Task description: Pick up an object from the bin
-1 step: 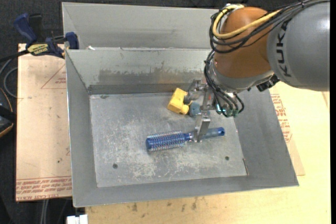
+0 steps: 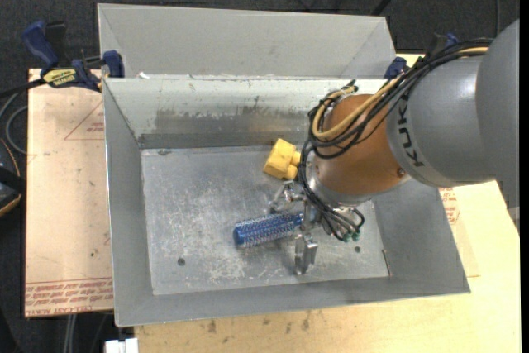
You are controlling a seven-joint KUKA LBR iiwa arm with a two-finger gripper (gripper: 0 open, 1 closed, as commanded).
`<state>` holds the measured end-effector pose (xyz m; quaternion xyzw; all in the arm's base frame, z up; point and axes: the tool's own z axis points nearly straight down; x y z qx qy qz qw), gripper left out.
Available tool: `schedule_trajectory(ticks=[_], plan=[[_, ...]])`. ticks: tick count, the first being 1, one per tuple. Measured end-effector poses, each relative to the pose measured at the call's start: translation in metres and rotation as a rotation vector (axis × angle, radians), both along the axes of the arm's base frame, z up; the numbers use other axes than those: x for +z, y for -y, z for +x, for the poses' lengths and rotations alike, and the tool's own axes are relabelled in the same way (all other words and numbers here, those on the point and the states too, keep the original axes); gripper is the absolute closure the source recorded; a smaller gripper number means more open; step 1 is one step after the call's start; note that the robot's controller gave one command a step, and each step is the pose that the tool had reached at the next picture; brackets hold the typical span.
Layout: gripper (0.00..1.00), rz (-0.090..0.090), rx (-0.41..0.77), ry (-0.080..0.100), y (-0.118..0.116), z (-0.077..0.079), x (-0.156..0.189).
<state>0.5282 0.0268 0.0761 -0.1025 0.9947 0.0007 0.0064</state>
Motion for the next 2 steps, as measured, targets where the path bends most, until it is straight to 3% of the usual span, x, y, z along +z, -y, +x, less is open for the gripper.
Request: schedule_trajectory(ticks=[1, 2], plan=[[1.0, 0.0, -0.001, 0.001, 0.0, 0.001, 0.002], [1.0, -0.001, -0.06, -0.002, 0.009, 0.016, 0.163]])
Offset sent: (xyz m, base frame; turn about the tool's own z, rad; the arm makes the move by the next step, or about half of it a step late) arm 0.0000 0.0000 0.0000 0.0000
